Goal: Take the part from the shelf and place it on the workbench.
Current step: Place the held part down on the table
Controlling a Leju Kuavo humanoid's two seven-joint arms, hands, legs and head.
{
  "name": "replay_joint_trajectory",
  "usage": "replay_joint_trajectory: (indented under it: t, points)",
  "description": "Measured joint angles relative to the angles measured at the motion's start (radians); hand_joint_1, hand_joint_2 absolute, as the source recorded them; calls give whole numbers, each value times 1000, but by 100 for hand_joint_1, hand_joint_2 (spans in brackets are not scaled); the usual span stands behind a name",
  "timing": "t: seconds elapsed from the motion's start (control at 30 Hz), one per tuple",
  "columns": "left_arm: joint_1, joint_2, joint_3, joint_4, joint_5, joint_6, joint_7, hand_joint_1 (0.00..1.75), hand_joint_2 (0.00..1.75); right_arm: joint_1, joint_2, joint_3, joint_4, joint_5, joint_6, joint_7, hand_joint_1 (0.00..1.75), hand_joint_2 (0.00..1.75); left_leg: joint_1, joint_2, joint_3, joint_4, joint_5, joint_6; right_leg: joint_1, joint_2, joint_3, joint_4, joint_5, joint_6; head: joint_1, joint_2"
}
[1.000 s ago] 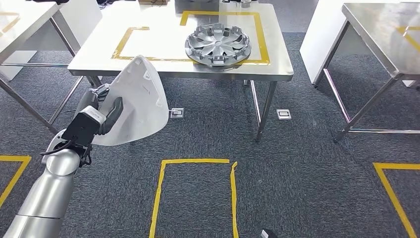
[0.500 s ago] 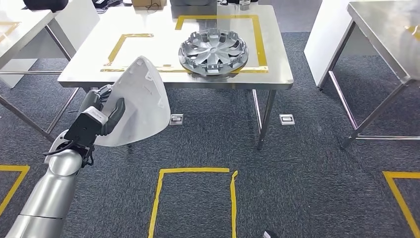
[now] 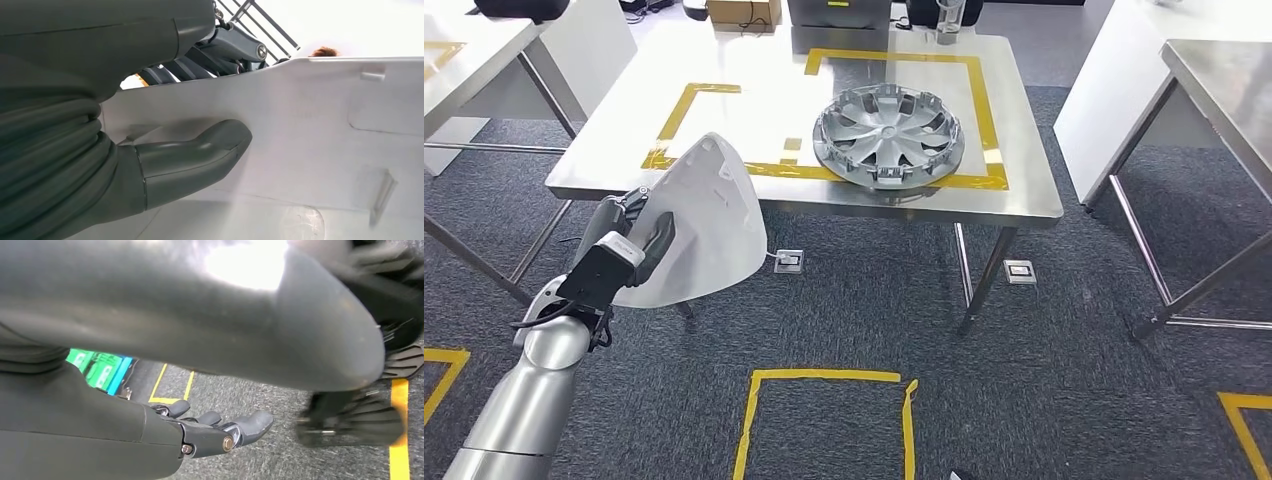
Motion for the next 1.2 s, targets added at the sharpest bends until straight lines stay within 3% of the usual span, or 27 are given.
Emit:
replay_joint_trajectory:
  t: [0.03,0.13,0.17,0.23,0.27,0.33,0.37,0.43,0.47,0.5,0.53,0.57,0.63,0.67,0.7,0.73,0.77,0.8,0.87,0.93,0.97,1.0,1.03,1.07,1.13,1.17,1.2]
  points:
    - [5,1,0,-4,-1,2,0,175,175,1,0,0,0,2,0,2,0,0,0,-2,20,1,-18,-2,-1,0,-6,-47,30,-1,0,0]
    - [19,7,0,-13,-4,7,2,175,175,5,-1,0,1,6,0,-1,0,0,-2,-7,65,9,-74,-15,5,-1,-8,-198,253,-13,-1,0]
    - [22,9,0,-17,-5,7,3,175,175,5,-1,0,1,6,0,-3,0,0,-2,-9,76,13,-86,-21,7,-1,-4,-220,294,-20,-2,0]
    - [26,15,0,-26,-7,8,3,175,175,2,-1,0,1,8,-1,-2,0,0,0,-10,82,32,-89,-33,11,-1,20,-227,291,-38,-3,0]
    - [26,18,0,-30,-7,8,2,175,175,2,-2,0,1,8,-1,0,0,0,1,-6,73,63,-77,-39,9,-1,35,-232,282,-46,-3,0]
    - [27,23,1,-34,-7,9,2,175,175,0,-3,0,1,8,-1,1,0,0,5,5,11,165,-64,-49,7,-2,71,-237,259,-57,-5,0]
    - [29,25,1,-34,-7,9,2,175,175,-1,-4,0,1,8,-1,1,0,0,8,10,-31,221,-74,-54,7,-2,89,-238,244,-60,-7,0]
    - [37,31,1,-34,-8,9,2,175,175,-1,-5,0,1,10,0,1,0,0,15,14,-112,288,-137,-63,5,-1,128,-239,210,-61,-7,0]
    - [40,34,1,-34,-8,9,3,175,175,0,-5,0,1,11,0,1,0,0,18,15,-140,289,-168,-65,3,1,150,-239,191,-59,-7,0]
    - [42,37,1,-34,-8,10,3,175,175,1,-5,0,1,12,0,1,0,0,20,16,-159,268,-180,-67,1,2,175,-239,171,-57,-7,0]
    - [43,41,1,-34,-8,10,3,175,175,1,-5,0,1,13,0,1,0,0,21,18,-169,227,-159,-68,-1,2,200,-239,151,-53,-7,0]
    - [45,43,1,-34,-8,10,3,175,175,2,-5,0,1,14,-1,1,0,0,22,22,-173,169,-92,-68,-3,3,221,-240,131,-48,-8,0]
    - [49,49,1,-32,-8,10,4,175,175,-1,-5,0,1,14,0,-6,0,0,18,29,-177,57,78,-61,-3,4,253,-243,95,-35,-13,0]
    - [53,51,1,-34,-8,11,4,175,175,-2,-5,0,1,14,0,-10,0,0,17,30,-178,25,132,-55,-3,4,265,-249,86,-28,-14,0]
    - [55,53,1,-37,-8,11,5,175,175,-4,-5,0,1,15,0,-14,0,0,15,29,-177,12,144,-48,-2,4,274,-253,85,-20,-15,0]
    - [56,53,2,-41,-8,11,6,175,175,-6,-6,0,1,16,0,-17,0,0,15,27,-167,12,132,-40,-2,4,277,-255,92,-12,-14,0]
    - [56,54,2,-46,-8,12,5,175,175,-6,-6,0,1,17,0,-14,0,0,16,24,-156,7,124,-33,-3,2,273,-236,107,-8,-12,0]
    - [55,55,3,-49,-8,13,5,175,175,-6,-6,0,1,18,0,-12,0,0,16,22,-141,1,114,-27,-3,1,250,-193,125,-5,-10,0]
    - [58,55,3,-50,-8,14,5,175,175,-7,-7,0,1,21,0,-9,0,0,17,17,-112,-6,93,-19,-2,0,165,-68,134,-7,-8,0]
    - [66,55,2,-50,-9,14,6,175,175,-6,-7,0,1,23,1,-10,0,0,15,15,-82,-7,65,-14,2,0,66,24,68,-8,-7,0]
    - [69,55,2,-50,-9,14,6,175,175,-5,-7,0,1,24,1,-10,0,0,14,13,-65,-6,51,-13,4,0,31,37,26,-8,-7,0]
    - [71,55,2,-50,-9,14,7,175,175,-4,-7,0,1,25,1,-9,0,0,13,11,-45,-3,34,-12,5,0,9,20,5,-7,-6,0]
    - [72,55,2,-50,-9,15,8,175,175,-3,-8,0,1,26,1,-8,0,0,12,9,-25,0,17,-13,5,0,1,-21,21,-7,-6,0]
    - [72,55,2,-50,-9,15,10,175,175,-2,-8,0,1,26,1,-7,0,0,12,8,-8,3,0,-15,5,0,0,-78,74,-9,-6,0]
    - [71,54,2,-50,-10,16,15,175,175,-2,-9,0,1,27,1,-12,0,0,9,5,18,14,-32,-23,8,-1,4,-186,220,-16,-7,0]
    - [72,54,2,-50,-12,17,18,175,175,-3,-9,0,1,29,1,-17,0,0,7,3,22,18,-43,-29,9,-1,6,-213,271,-21,-8,0]
    - [72,53,2,-50,-14,18,21,175,175,-4,-9,0,1,30,1,-22,0,0,6,1,28,21,-49,-35,11,-1,8,-225,294,-26,-9,0]
